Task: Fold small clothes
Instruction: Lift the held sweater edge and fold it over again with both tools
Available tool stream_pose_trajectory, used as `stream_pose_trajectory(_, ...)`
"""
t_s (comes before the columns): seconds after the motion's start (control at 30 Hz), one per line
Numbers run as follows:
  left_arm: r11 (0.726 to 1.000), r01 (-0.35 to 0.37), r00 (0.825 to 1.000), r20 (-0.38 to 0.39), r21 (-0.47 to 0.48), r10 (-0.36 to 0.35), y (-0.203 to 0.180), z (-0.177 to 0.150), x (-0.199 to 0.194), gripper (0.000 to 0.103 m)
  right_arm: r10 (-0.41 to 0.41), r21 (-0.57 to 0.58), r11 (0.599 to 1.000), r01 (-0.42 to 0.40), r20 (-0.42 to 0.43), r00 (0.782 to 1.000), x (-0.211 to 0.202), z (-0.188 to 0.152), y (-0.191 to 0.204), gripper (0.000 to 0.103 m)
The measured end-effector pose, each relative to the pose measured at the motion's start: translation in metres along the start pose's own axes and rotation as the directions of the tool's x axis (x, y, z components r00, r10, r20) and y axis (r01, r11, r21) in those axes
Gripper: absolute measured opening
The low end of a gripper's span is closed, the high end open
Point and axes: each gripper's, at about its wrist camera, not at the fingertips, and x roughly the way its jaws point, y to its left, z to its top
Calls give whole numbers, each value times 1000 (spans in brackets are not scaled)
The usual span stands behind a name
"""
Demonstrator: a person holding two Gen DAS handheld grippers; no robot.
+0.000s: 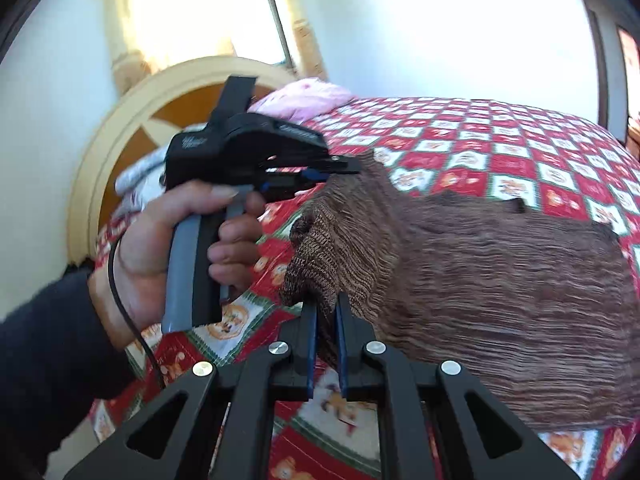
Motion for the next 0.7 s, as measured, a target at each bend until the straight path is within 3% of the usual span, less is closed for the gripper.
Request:
stream_pose_trajectory(0.23,997,54,999,-5,47,-54,-55,-4,17,10,-13,73,997,12,15,1000,-32,-9,-39,7)
stream_pose_trajectory(0.7,979,120,987,-123,164,-101,-152,-31,87,10,-71,237,970,61,36,997,-98,-34,-132,7)
